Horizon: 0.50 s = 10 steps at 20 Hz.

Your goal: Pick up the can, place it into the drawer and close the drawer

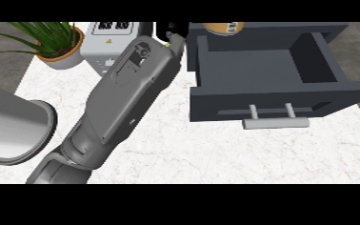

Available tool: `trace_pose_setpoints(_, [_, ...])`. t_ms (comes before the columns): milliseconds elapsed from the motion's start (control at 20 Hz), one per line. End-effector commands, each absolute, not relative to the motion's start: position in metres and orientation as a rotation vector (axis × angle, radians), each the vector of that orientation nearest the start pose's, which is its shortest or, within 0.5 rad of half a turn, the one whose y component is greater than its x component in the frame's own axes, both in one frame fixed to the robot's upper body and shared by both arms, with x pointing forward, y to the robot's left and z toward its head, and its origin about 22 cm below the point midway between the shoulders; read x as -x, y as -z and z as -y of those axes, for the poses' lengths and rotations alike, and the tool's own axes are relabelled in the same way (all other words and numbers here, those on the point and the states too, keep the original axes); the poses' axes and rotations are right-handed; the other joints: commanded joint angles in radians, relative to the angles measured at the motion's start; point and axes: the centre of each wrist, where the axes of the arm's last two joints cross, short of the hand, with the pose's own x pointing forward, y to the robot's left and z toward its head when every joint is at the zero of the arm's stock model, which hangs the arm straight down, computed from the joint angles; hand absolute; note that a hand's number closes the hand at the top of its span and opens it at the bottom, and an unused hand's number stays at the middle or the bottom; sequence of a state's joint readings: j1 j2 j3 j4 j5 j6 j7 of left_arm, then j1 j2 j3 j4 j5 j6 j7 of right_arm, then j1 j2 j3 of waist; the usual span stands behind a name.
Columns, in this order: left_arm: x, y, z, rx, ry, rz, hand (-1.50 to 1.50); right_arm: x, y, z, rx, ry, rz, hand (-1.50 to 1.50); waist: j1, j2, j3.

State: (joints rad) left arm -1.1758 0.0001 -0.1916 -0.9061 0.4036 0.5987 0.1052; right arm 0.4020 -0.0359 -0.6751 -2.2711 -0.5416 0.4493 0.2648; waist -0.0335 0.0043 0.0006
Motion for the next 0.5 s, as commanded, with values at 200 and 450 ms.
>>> trace_pose_setpoints(200, [-0.409, -0.228, 0.009, 0.155, -0.070, 1.716, 1.50, -0.084, -0.131, 0.357, 0.130, 0.114, 1.820, -1.50, -0.021, 0.005, 0.000])
trace_pose_setpoints(450, [-0.412, -0.215, 0.013, 0.135, -0.055, 1.707, 1.50, -0.082, -0.120, 0.358, 0.132, 0.128, 1.810, -1.50, -0.032, 0.006, 0.001])
